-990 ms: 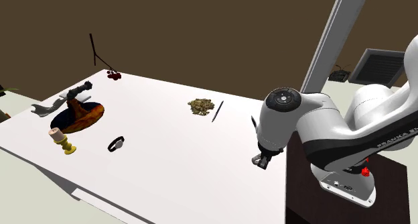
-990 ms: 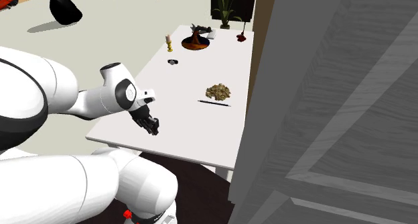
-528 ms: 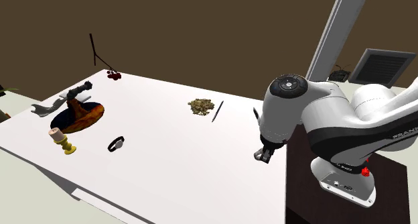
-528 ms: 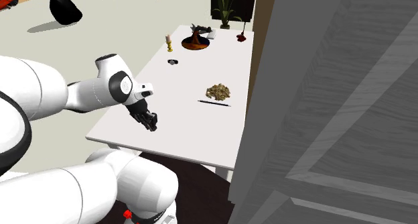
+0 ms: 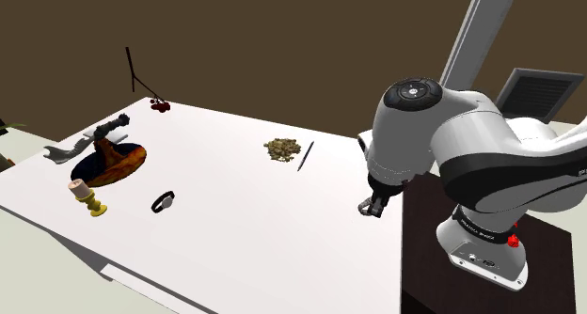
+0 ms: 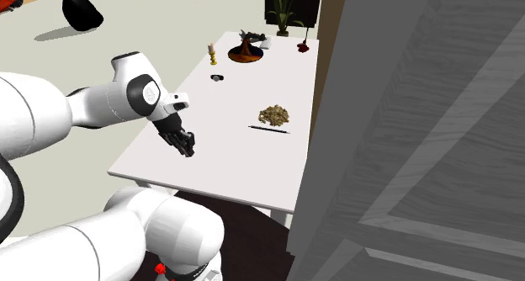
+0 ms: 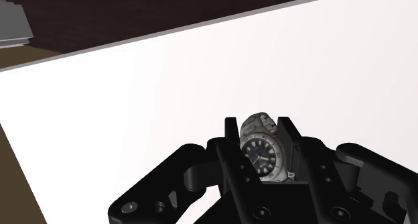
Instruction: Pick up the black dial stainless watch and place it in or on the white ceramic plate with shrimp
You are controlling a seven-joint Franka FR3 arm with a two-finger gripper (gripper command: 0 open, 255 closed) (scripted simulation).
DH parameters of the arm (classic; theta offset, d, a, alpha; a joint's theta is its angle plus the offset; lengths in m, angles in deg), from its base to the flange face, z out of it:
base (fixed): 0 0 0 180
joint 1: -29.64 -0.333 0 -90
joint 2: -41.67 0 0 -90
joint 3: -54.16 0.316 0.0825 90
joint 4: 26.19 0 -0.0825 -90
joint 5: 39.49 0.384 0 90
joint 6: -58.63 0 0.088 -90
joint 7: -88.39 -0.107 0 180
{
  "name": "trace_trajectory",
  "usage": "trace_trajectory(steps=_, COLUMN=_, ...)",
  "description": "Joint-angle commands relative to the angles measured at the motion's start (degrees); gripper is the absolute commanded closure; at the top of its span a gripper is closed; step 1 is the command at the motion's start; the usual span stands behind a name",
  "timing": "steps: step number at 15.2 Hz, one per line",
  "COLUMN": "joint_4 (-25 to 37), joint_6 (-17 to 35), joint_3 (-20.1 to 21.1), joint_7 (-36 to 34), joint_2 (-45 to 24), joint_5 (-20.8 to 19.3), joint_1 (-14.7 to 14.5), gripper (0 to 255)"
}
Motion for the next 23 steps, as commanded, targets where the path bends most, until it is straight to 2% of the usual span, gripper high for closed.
trace_trajectory(steps=1, joint_4=0.79, joint_6=-2.11, joint_3=-0.87, joint_7=0.41, joint_2=1.29, joint_5=-0.20, joint_1=-0.29, gripper=255)
trace_trajectory(steps=5, joint_4=2.60, joint_6=-5.49, joint_3=-2.22, joint_7=0.99, joint_2=2.92, joint_5=-0.78, joint_1=-0.43, gripper=255)
trace_trajectory(steps=15, joint_4=12.70, joint_6=2.84, joint_3=-5.12, joint_7=7.19, joint_2=-14.47, joint_5=-12.82, joint_1=14.34, gripper=255)
trace_trajectory(steps=23, joint_4=25.70, joint_6=4.56, joint_3=-6.08, joint_7=7.97, joint_2=-30.26, joint_5=-23.30, joint_1=22.65, gripper=255)
